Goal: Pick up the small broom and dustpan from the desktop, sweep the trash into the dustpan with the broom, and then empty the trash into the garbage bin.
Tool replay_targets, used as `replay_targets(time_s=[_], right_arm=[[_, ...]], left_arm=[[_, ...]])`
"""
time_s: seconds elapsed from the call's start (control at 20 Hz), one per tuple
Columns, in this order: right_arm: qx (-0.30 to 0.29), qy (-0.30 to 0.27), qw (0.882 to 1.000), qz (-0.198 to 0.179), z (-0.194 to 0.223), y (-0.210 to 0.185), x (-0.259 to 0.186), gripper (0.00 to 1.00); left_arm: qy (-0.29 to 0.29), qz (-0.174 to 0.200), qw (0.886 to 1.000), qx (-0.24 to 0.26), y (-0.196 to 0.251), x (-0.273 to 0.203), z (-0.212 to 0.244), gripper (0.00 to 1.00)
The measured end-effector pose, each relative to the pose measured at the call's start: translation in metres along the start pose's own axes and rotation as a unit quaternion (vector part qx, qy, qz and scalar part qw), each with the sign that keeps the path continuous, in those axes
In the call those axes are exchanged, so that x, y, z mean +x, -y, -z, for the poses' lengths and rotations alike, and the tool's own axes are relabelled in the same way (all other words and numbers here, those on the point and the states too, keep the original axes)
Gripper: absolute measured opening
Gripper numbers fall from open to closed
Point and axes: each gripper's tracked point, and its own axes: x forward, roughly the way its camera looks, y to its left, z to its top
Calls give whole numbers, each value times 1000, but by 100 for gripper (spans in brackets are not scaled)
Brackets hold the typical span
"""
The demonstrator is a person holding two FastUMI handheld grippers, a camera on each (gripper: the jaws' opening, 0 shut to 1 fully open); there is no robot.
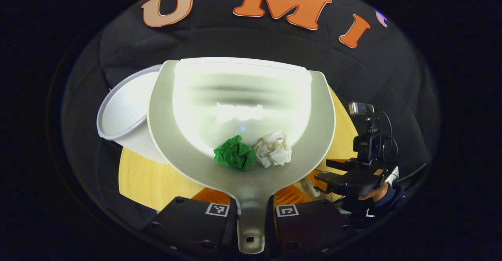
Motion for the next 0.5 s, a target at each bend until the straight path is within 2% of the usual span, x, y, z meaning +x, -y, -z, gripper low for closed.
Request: replay_targets(time_s=[0.25, 0.5], right_arm=[[-6, -20, 1000, 11, 17, -6, 42, 95], [-6, -28, 1000, 8, 4, 11, 88, 95]], left_arm=[[25, -81, 996, -37, -78, -33, -28, 29], [19, -159, 987, -30, -161, -45, -42, 29]])
